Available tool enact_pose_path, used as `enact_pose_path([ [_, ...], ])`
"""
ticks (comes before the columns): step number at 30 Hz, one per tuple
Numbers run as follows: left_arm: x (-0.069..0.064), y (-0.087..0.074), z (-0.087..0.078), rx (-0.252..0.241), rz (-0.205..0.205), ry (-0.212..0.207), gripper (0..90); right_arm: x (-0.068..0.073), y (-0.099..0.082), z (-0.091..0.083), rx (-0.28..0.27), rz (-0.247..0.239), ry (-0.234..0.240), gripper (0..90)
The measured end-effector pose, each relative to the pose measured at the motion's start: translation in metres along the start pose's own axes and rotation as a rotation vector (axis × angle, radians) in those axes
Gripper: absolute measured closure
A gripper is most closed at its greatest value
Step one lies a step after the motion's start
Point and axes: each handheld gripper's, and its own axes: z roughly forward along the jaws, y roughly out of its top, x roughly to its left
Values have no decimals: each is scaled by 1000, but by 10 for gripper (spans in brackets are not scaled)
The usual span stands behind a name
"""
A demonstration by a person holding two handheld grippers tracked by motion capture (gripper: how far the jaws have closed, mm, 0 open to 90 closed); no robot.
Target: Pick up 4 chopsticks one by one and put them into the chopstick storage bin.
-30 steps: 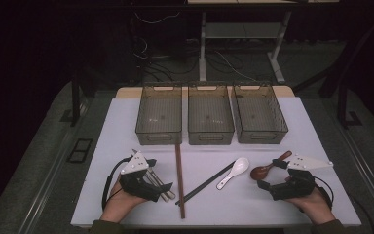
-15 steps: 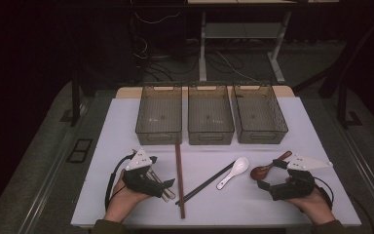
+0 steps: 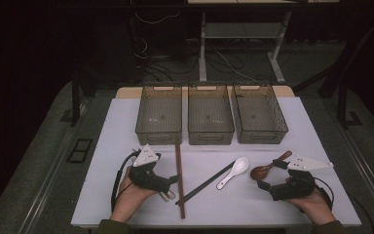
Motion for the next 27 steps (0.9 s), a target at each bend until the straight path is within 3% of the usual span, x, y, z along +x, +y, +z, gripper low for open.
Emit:
enact_pose_path([
  [8, -5, 5, 11, 21, -4, 16, 19, 1, 0, 1, -1, -1, -1, 15],
  [14, -7, 8, 19, 41, -2, 54, 67, 1, 0, 1, 0, 1, 0, 15],
  [15, -8, 8, 20, 41, -5, 57, 109, 0, 0, 2, -5, 1, -1, 15],
  [27, -12, 12, 42, 107, -3, 129, 247, 0, -1, 2, 1, 5, -3, 15],
])
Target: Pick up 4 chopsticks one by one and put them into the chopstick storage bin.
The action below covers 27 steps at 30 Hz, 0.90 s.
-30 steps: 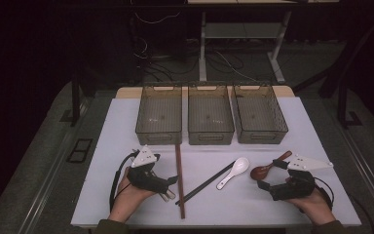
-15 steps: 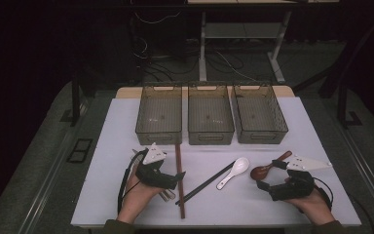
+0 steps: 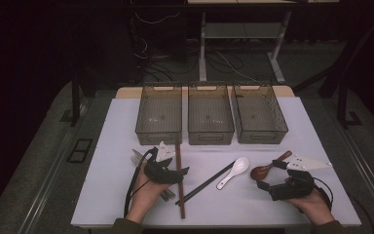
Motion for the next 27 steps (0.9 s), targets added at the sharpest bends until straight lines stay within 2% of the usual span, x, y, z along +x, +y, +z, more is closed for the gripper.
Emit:
enact_pose_path([
  [12, 12, 8, 19, 31, -46, 47, 330, 0, 0, 0, -3, 7, -3, 15],
  [14, 16, 13, 23, 30, -61, 66, 355, -1, -1, 0, -5, 4, -4, 15],
  [17, 19, 15, 26, 30, -73, 74, 398, -1, -1, 0, -4, 9, -4, 15],
  [19, 24, 18, 32, 44, -91, 85, 427, -1, -1, 0, -4, 11, -5, 15],
  [27, 30, 23, 44, 66, -116, 120, 500, -2, -1, 0, -2, 15, -4, 15],
])
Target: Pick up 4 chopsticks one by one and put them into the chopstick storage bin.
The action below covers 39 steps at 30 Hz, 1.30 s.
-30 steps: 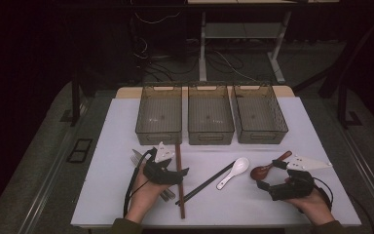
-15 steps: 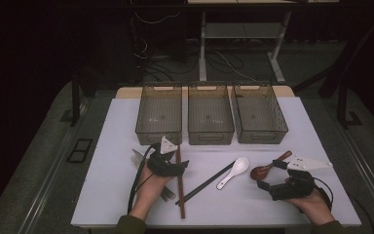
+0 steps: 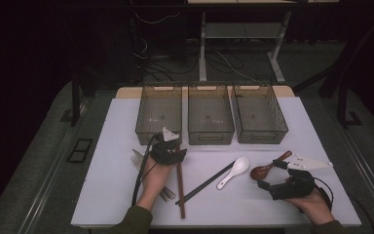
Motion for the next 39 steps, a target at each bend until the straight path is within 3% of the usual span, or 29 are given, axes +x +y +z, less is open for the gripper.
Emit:
enact_pose_path([
  [4, 1, 0, 2, 11, -1, 23, 510, 0, 0, -1, 0, 3, -1, 15],
  [15, 1, -2, 8, 41, 10, 28, 559, 0, 0, 0, 0, 1, 0, 15],
  [39, 3, -1, 8, 44, 23, 5, 642, 0, 0, 1, 4, -5, 1, 15],
])
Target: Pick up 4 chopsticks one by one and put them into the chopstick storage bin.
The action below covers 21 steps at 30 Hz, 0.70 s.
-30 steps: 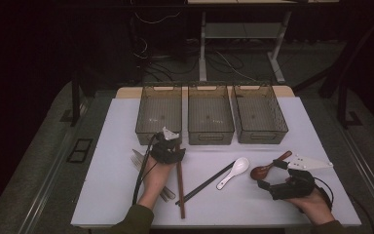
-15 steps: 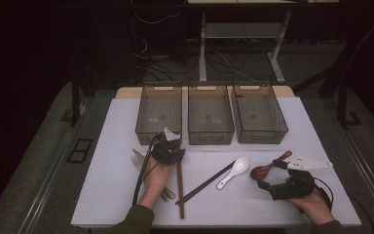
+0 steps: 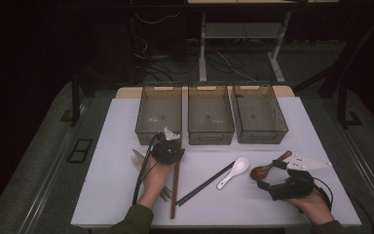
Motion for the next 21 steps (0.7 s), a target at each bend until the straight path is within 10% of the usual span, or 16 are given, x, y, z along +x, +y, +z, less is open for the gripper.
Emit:
enact_pose_path([
  [21, 5, 1, -2, 16, 22, -50, 738, 0, 0, 2, 5, -1, 6, 15],
])
